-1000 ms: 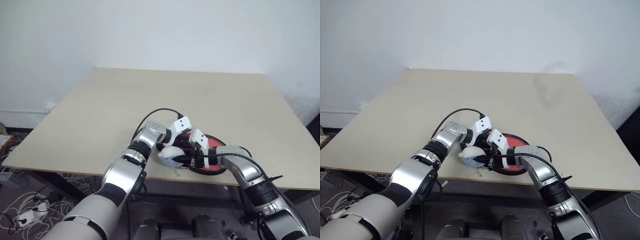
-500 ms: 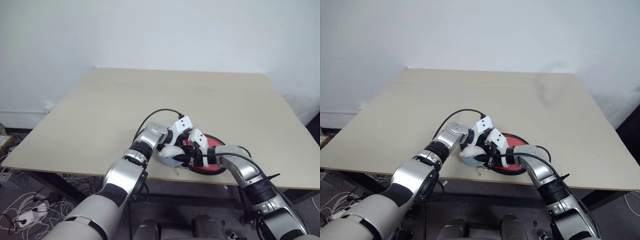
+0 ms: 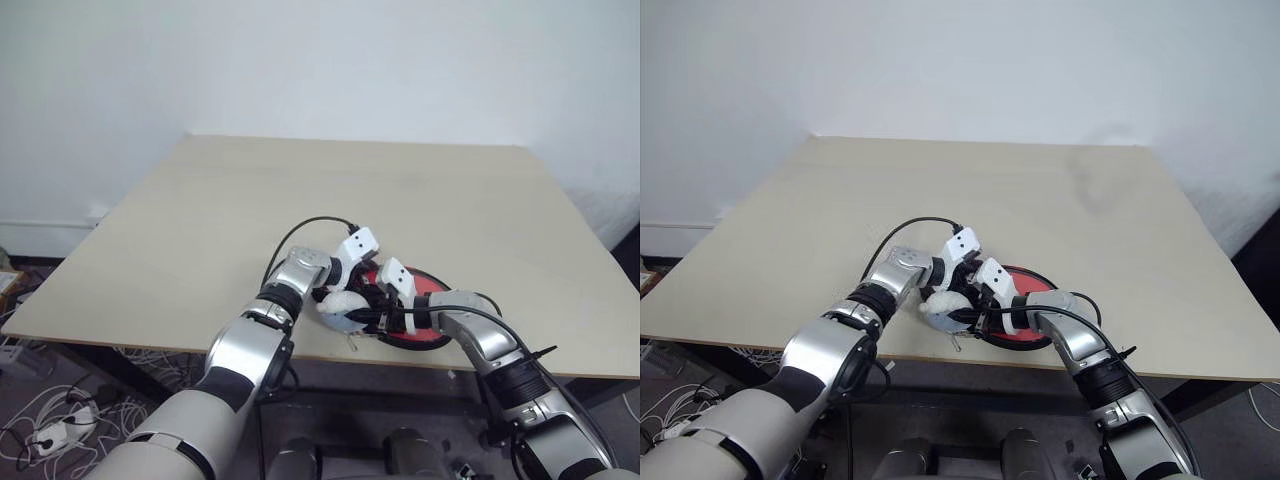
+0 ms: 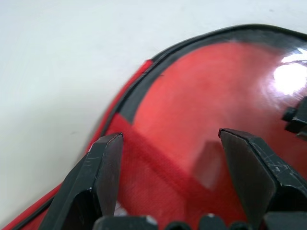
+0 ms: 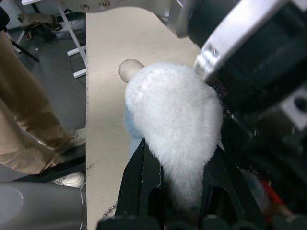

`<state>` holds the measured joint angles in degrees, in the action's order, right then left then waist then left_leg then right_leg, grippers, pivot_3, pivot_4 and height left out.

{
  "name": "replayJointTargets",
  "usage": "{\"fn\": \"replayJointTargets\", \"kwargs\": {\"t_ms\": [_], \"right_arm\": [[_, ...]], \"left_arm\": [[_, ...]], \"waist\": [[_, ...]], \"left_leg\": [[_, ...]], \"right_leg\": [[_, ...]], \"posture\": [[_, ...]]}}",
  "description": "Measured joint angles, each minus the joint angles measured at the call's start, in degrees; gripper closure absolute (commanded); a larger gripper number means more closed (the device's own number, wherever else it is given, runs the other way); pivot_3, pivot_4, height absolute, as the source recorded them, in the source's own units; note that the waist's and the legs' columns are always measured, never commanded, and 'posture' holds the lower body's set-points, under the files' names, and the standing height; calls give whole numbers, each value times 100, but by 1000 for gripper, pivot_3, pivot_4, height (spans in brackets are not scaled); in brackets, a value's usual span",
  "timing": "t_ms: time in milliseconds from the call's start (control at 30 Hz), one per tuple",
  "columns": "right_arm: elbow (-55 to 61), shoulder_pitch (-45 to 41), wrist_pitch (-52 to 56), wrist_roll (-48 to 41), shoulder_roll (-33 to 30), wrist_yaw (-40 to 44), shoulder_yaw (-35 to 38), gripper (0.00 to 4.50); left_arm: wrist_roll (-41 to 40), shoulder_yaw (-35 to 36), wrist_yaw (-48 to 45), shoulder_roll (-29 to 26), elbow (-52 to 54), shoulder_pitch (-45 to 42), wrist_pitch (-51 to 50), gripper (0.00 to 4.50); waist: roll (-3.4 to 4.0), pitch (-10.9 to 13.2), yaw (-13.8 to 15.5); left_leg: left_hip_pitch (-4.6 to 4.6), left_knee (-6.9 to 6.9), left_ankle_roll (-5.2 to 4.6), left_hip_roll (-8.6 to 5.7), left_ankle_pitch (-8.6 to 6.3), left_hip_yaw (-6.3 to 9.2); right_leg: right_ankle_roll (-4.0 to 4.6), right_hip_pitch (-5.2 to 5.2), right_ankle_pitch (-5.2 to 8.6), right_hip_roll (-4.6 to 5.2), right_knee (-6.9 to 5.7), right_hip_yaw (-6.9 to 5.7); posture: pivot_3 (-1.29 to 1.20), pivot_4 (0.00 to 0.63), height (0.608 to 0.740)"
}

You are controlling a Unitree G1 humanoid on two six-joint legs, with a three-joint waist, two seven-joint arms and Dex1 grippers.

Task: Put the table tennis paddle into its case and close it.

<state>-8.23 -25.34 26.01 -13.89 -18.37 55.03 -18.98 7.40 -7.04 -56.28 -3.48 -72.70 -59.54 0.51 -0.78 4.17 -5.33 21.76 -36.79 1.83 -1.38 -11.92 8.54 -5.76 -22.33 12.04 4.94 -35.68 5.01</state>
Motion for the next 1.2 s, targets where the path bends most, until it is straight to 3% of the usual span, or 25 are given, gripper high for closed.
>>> {"fn": "replayJointTargets", "kwargs": {"t_ms": [467,667,1200], "right_arm": [[-142,-64,-51,48,66,-1,11,3984],[-203,-78,-110,49,80,-1,11,3984],[-242,-82,-127,49,102,-36,42,3984]], "left_arm": [[-576,558,-643,-382,21,-247,-312,1102],[-780,639,-1494,-548,124,-246,-688,102],[-903,311,-3224,-1428,1183,346,-1007,102]], "waist": [[1,1,-5],[1,1,-13],[2,2,-39]], "left_leg": [[1,8,-1,0,1,0],[1,8,-2,0,1,0],[-4,15,-19,1,12,3]], "right_leg": [[-11,-5,-6,0,0,0],[-10,-5,-6,0,0,0],[-9,-1,-7,0,-2,4]], "posture": [[0,0,740],[0,0,740],[0,0,740]]}}
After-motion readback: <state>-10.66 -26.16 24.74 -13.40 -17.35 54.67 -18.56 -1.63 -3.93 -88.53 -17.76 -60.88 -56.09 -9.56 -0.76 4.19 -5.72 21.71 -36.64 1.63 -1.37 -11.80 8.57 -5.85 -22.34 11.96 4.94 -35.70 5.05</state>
